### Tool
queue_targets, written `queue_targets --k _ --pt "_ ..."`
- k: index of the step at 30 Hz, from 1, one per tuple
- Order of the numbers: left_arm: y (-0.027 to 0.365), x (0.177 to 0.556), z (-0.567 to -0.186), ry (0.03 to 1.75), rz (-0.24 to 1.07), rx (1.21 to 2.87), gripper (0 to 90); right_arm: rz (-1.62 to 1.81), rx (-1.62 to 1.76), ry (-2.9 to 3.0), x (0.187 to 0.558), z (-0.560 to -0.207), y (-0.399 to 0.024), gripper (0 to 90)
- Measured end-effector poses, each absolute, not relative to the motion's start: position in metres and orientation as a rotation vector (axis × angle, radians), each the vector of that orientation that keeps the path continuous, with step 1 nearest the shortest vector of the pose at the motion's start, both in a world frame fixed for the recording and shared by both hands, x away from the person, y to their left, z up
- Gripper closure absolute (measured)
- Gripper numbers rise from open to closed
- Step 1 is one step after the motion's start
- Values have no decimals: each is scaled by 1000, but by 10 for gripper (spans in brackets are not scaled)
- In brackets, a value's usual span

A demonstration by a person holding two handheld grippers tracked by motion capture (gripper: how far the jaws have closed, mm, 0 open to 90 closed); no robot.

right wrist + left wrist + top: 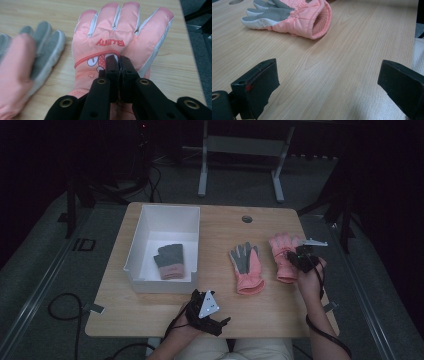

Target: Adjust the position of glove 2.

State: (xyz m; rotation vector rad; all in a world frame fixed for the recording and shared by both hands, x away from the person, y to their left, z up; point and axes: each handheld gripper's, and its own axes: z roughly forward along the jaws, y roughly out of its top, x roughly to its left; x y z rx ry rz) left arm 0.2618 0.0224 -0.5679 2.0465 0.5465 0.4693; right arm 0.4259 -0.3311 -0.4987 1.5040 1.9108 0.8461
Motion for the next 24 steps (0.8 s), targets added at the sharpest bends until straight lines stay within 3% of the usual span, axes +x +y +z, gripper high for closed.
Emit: queue_targets --k 6,13,24 --pt "23 261 -567 549 472 2038 29 855 1533 1858 395 -482 -332 870" --pt "22 261 -566 548 473 2038 29 849 1610 1829 371 -491 -336 870" --pt "21 261 -568 547 474 2046 29 799 1638 1846 377 -514 -336 869"
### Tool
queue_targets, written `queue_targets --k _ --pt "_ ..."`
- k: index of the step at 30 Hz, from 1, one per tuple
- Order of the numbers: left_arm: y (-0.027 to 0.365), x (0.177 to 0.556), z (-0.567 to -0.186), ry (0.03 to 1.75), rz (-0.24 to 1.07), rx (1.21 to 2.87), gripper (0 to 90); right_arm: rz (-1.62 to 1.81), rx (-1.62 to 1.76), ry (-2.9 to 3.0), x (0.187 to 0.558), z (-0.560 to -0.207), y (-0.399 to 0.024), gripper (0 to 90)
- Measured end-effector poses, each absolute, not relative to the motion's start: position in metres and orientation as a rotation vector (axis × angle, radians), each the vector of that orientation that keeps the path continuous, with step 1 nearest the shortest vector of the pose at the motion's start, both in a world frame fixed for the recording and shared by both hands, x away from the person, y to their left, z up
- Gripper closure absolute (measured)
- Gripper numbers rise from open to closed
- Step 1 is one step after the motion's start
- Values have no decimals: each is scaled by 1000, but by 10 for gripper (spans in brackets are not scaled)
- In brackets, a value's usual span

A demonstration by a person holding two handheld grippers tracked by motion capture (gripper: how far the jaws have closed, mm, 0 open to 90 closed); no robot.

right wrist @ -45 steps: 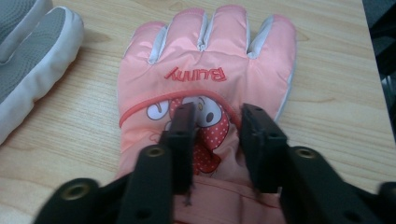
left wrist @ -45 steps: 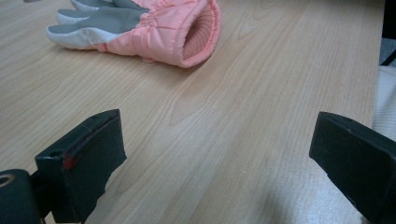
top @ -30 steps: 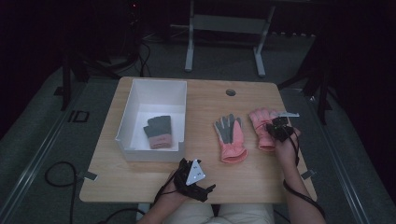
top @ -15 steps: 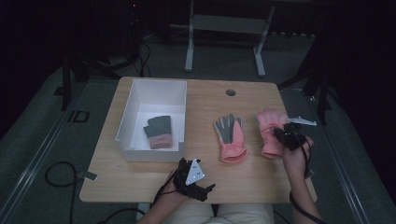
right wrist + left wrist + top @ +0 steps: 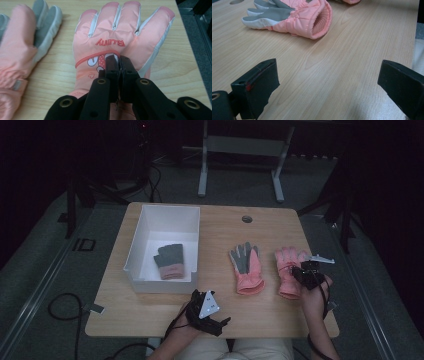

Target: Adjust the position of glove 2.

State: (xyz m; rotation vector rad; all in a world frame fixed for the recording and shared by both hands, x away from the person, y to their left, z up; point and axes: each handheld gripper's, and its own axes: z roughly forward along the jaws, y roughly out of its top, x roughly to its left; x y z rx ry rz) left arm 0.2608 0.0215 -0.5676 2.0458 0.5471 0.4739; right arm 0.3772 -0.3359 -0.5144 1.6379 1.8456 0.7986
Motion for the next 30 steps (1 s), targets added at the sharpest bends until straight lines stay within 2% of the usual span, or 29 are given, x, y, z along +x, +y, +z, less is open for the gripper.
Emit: queue_targets --k 8,16,30 --pt "21 260 -568 544 470 2049 29 780 1668 1844 385 -529 -338 862" --pt "21 260 -569 542 470 2054 29 792 1660 1844 385 -535 -339 813" --pt "19 259 -568 540 470 2047 30 915 1505 1966 372 -491 -360 433"
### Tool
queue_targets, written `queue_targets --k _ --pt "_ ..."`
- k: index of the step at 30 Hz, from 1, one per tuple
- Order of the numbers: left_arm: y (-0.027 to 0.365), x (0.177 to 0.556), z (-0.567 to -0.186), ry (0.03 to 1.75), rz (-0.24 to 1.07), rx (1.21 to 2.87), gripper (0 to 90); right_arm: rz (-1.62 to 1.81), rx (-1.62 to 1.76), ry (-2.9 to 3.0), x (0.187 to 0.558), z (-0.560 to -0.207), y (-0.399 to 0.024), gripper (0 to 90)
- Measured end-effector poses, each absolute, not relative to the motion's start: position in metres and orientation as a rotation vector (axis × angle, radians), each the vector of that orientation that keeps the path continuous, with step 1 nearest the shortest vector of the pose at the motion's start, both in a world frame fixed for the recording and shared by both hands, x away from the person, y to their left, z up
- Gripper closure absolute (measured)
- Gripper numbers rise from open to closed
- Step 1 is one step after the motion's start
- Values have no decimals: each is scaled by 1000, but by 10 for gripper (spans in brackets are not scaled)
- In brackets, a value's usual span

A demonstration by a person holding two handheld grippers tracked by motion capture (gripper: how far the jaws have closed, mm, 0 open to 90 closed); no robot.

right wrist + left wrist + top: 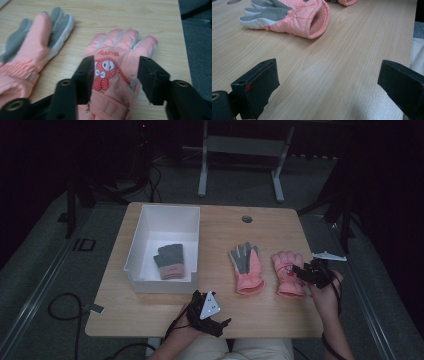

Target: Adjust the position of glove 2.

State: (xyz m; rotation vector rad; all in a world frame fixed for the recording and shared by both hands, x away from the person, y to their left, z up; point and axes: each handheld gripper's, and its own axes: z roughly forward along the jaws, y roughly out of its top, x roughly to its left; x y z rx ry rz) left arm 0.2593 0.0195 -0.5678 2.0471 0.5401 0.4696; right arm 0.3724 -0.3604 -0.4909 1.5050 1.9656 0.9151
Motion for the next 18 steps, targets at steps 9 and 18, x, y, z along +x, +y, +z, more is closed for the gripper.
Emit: queue_targets --k 9,18 --pt "20 259 -567 538 473 2048 29 930 1300 2165 375 -478 -367 577" --pt "19 259 -568 537 468 2051 30 860 1335 2190 389 -501 -369 601"
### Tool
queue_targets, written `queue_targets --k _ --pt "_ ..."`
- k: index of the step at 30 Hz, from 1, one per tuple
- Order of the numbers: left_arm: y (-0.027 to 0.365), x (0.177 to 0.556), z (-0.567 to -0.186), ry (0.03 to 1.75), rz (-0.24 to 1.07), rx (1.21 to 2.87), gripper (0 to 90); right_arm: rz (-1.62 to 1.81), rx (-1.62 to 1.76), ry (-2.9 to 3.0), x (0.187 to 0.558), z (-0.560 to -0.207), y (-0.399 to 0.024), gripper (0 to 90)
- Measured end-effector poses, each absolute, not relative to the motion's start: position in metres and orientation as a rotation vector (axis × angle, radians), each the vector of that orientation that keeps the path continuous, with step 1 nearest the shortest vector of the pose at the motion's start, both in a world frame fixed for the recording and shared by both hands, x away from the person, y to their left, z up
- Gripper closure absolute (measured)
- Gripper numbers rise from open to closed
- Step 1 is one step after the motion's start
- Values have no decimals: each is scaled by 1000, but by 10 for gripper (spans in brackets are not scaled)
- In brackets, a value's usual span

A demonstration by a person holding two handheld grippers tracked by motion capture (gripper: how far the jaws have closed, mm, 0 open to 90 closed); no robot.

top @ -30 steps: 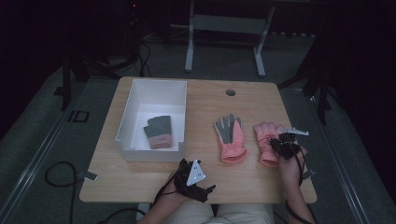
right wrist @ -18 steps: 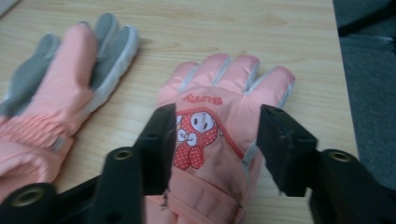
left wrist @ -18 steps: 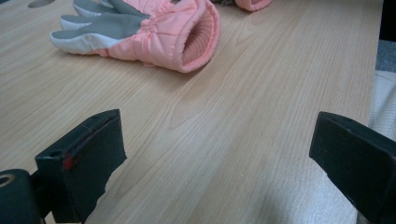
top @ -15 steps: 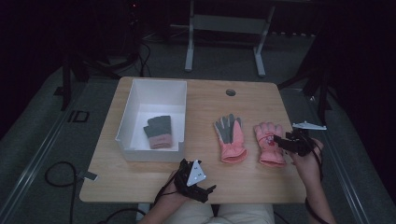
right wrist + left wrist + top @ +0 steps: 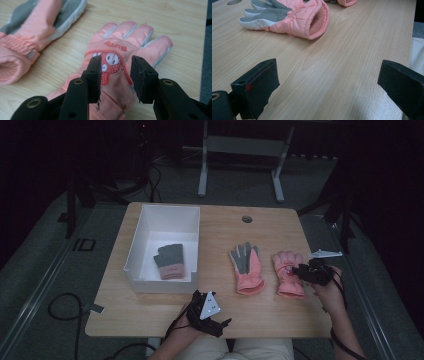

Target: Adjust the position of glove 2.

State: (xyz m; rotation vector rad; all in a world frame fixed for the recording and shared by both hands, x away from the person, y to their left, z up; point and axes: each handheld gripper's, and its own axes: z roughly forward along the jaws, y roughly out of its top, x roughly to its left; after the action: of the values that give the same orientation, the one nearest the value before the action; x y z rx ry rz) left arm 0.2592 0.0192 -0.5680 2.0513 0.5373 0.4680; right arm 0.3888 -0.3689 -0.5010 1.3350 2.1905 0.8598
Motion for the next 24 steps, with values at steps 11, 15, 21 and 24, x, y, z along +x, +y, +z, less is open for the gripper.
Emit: queue_targets --k 11,15,21,24 --pt "19 259 -568 535 468 2050 30 756 1351 2164 394 -529 -361 605" --pt "19 258 -568 535 468 2045 29 764 1374 2131 395 -534 -360 666" --pt "19 258 -568 533 468 2047 29 791 1443 2085 395 -536 -358 801" --pt "19 259 -568 535 466 2051 29 808 1462 2070 394 -534 -357 857"
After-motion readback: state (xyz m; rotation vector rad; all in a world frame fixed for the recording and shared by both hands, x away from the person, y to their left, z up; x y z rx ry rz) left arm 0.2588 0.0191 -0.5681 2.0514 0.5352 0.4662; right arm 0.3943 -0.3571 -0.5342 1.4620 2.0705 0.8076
